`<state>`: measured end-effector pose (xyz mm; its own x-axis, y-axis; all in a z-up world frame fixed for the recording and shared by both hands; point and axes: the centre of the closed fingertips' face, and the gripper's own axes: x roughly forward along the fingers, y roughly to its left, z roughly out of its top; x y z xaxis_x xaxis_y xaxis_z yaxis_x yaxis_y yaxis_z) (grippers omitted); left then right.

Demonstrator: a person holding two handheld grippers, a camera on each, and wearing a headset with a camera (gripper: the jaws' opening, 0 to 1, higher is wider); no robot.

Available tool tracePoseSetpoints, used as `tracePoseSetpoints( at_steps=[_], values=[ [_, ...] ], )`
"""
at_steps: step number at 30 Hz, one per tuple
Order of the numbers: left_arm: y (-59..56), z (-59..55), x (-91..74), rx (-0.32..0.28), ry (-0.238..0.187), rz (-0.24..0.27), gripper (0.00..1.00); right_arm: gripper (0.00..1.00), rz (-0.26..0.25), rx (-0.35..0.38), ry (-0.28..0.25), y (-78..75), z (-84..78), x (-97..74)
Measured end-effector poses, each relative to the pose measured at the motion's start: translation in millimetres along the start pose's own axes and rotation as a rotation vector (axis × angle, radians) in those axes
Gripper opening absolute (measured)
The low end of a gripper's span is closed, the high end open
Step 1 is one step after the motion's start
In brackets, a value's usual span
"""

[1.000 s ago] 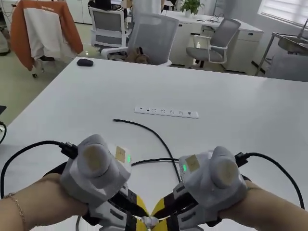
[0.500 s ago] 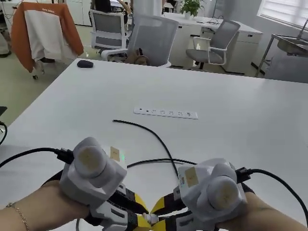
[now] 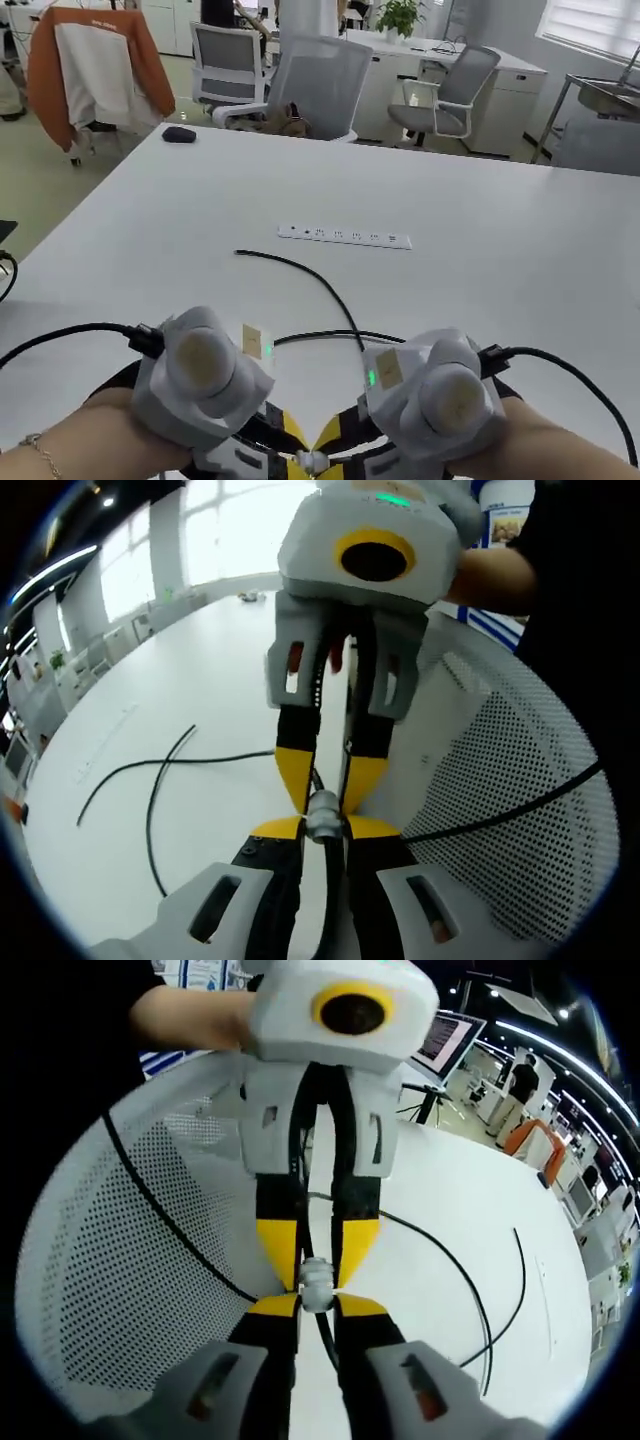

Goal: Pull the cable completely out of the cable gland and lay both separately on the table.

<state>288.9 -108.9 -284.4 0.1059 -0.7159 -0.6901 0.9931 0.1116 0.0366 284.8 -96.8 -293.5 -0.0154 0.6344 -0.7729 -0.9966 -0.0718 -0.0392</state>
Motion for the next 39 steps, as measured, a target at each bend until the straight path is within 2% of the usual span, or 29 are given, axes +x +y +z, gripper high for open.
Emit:
tracePoseSetpoints(
  at_steps=[1, 2, 6, 9, 12, 13, 14, 15, 16, 17, 18, 22, 25, 28, 30, 31, 32, 33, 34, 36, 37, 39],
  values=[
    [-1.4, 0.8, 0.6, 0.01, 0.005, 0.002, 0.17, 0.12, 0.038, 0.044, -0.009, 1.8, -0.1, -1.6],
    [-2.7, 1.4, 1.4, 0.02, 0.016, 0.005, 0.16, 0.13, 0.065, 0.057, -0.009, 2.9, -0.7, -3.3],
    [-3.3, 5.1, 0.8, 0.098, 0.037, 0.01, 0.16, 0.14, 0.172, 0.053, 0.025, 6.2, -7.6, -8.8],
    [-4.3, 9.5, -0.5, 0.117, 0.038, 0.011, 0.16, 0.13, 0.212, 0.078, 0.001, 2.1, -4.2, -9.8],
    [-6.4, 12.6, -2.1, 0.159, 0.039, 0.003, 0.16, 0.13, 0.317, 0.14, -0.056, 9.2, 5.8, -12.1],
    [-7.5, 12.8, -2.7, 0.178, 0.043, 0.0, 0.16, 0.13, 0.325, 0.142, -0.034, 8.8, 2.0, -12.2],
    [-8.3, 12.3, -2.9, 0.187, 0.047, 0.001, 0.16, 0.13, 0.315, 0.124, -0.04, 4.8, 1.9, -10.4],
    [-7.1, 11.6, -2.2, 0.195, 0.05, 0.0, 0.16, 0.13, 0.333, 0.137, -0.042, 6.3, 2.2, -9.3],
    [-7.3, 10.5, -1.6, 0.18, 0.05, -0.007, 0.16, 0.12, 0.345, 0.166, -0.037, 9.4, 2.6, -9.5],
    [-7.1, 9.8, -0.9, 0.169, 0.049, -0.01, 0.16, 0.12, 0.347, 0.16, -0.029, 10.4, 2.6, -9.0],
    [-5.4, 8.4, -0.7, 0.161, 0.052, -0.006, 0.16, 0.12, 0.338, 0.147, -0.029, 11.0, 3.1, -8.4],
    [0.7, 2.3, -2.3, 0.126, 0.058, 0.025, 0.16, 0.11, 0.22, 0.09, -0.015, 0.9, 4.9, -3.4],
    [6.7, 3.1, -3.3, 0.052, 0.028, 0.033, 0.16, 0.1, 0.139, -0.002, 0.004, -3.9, 5.1, -3.6],
    [13.6, 0.3, -3.2, 0.035, 0.024, 0.047, 0.15, 0.09, 0.06, -0.007, 0.004, -9.0, 4.9, -2.0],
    [15.2, 0.3, -2.9, -0.012, 0.018, 0.044, 0.15, 0.09, 0.008, -0.035, 0.011, -12.0, 4.1, -0.8],
    [17.0, 0.1, -2.7, -0.018, 0.017, 0.047, 0.15, 0.09, -0.013, -0.046, 0.011, -13.5, 5.2, -0.7],
    [19.4, 0.7, -3.4, -0.055, 0.0, 0.049, 0.15, 0.09, -0.058, -0.087, 0.027, -16.7, 5.1, -1.0],
    [19.7, 2.4, -3.4, -0.127, -0.028, 0.039, 0.15, 0.09, -0.085, -0.111, 0.038, -18.4, 5.1, -1.4],
    [19.4, 2.2, -3.5, -0.136, -0.035, 0.031, 0.15, 0.09, -0.083, -0.111, 0.043, -16.1, 4.5, -1.8],
    [24.1, 3.8, -5.7, -0.176, -0.077, 0.038, 0.15, 0.09, -0.15, -0.16, 0.043, -20.9, 6.4, -4.1],
    [24.0, 5.2, -6.8, -0.229, -0.106, 0.026, 0.15, 0.09, -0.161, -0.165, 0.038, -20.8, 6.8, -4.6],
    [25.1, 6.9, -8.1, -0.289, -0.142, 0.012, 0.15, 0.09, -0.195, -0.201, 0.032, -23.0, 7.4, -6.3]
  ],
)
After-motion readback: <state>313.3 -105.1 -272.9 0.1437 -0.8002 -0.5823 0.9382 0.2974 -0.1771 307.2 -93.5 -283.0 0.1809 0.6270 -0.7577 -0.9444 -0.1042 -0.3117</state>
